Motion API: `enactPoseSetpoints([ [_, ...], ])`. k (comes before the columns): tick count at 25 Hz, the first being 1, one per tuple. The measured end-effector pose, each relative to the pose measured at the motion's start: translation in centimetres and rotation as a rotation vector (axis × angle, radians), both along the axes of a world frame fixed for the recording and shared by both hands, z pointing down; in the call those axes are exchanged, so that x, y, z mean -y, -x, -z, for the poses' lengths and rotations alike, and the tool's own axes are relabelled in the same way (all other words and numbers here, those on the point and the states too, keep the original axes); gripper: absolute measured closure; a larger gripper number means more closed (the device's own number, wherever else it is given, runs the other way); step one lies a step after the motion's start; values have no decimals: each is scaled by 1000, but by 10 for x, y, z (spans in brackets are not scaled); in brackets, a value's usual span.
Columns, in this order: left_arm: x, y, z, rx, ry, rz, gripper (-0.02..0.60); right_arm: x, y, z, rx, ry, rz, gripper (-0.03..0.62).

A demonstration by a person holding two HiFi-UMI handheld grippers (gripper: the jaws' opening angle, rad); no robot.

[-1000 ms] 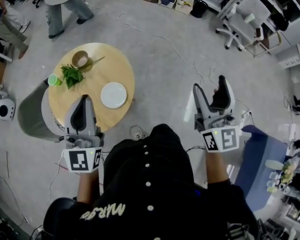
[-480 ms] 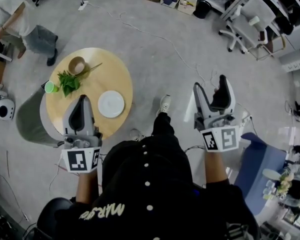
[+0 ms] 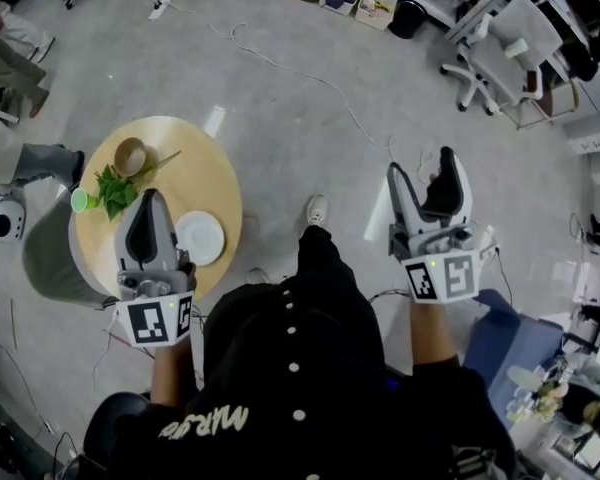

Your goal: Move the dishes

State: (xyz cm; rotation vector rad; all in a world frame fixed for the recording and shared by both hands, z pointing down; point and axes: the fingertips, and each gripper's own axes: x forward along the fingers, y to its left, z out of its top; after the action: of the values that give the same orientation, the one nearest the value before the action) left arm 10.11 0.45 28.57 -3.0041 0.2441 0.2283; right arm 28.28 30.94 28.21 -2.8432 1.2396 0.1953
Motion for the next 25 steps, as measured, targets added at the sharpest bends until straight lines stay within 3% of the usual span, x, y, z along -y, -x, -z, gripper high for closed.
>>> enactPoseSetpoints([
  [8,-14,-109,13,-8,-11,66,578,-13,-118,9,4,-4,38,235],
  [13,-28,-157,26,-2,-24,103,578,-19,-176,16,15,-4,80,235],
  [19,-38,-186,33,3,-21,180,578,-16,-224,16,27,7,141,235],
  [25,-18,-181,26,7,-18,255,578,20,-240,14,26,8,204,235],
])
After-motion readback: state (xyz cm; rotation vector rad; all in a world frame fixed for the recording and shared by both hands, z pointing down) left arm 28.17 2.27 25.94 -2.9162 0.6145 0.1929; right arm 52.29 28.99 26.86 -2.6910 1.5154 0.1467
